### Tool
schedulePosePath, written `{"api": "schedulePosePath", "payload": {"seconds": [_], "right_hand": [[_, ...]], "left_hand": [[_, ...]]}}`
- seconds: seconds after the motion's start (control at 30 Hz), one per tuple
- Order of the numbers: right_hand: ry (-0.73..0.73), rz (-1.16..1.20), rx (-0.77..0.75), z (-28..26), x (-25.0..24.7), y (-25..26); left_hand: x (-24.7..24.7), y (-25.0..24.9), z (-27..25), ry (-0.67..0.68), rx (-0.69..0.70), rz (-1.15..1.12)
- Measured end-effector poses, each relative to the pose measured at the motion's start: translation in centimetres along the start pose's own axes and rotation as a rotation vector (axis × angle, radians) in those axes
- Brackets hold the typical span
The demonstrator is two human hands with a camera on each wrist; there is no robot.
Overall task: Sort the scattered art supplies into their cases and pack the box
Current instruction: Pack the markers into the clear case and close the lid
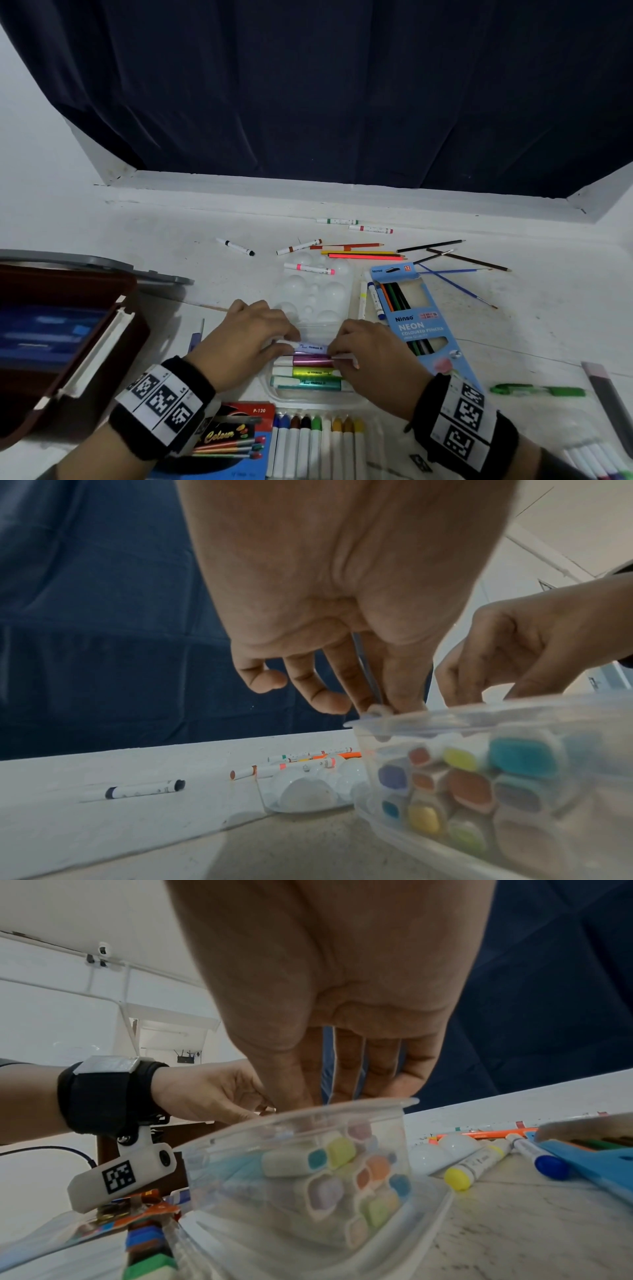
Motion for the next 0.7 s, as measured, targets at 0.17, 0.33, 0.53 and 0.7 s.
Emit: {"api": "schedulePosePath", "payload": {"seconds": [0.17,0.33,0.53,0.7], "right_hand": [[0.018,-0.001,0.014,0.1,0.0,0.1],[0.024,0.011,0.019,0.1,-0.1,0.0],[-0.024,0.107,0.021,-0.2,-0.6,-0.5],[-0.109,0.148,0.055,-1.5,-1.9,-2.6]], "left_hand": [[1.0,0.2,0.3,0.079,-0.038,-0.007],[0.9,0.0,0.3,0.108,-0.040,-0.058],[1.0,0.5,0.0,0.105,-0.053,-0.084],[0.9,0.5,-0.2,0.090,-0.063,-0.102]]}}
Point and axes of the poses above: each hand's wrist, its own z-axis towards the middle knuckle, its own x-axis out of the palm, y = z × x, the point moved 10 cm from there along z, towards the middle knuckle, and after that the axes turned 4 degrees about z, right-handed, at the moved point
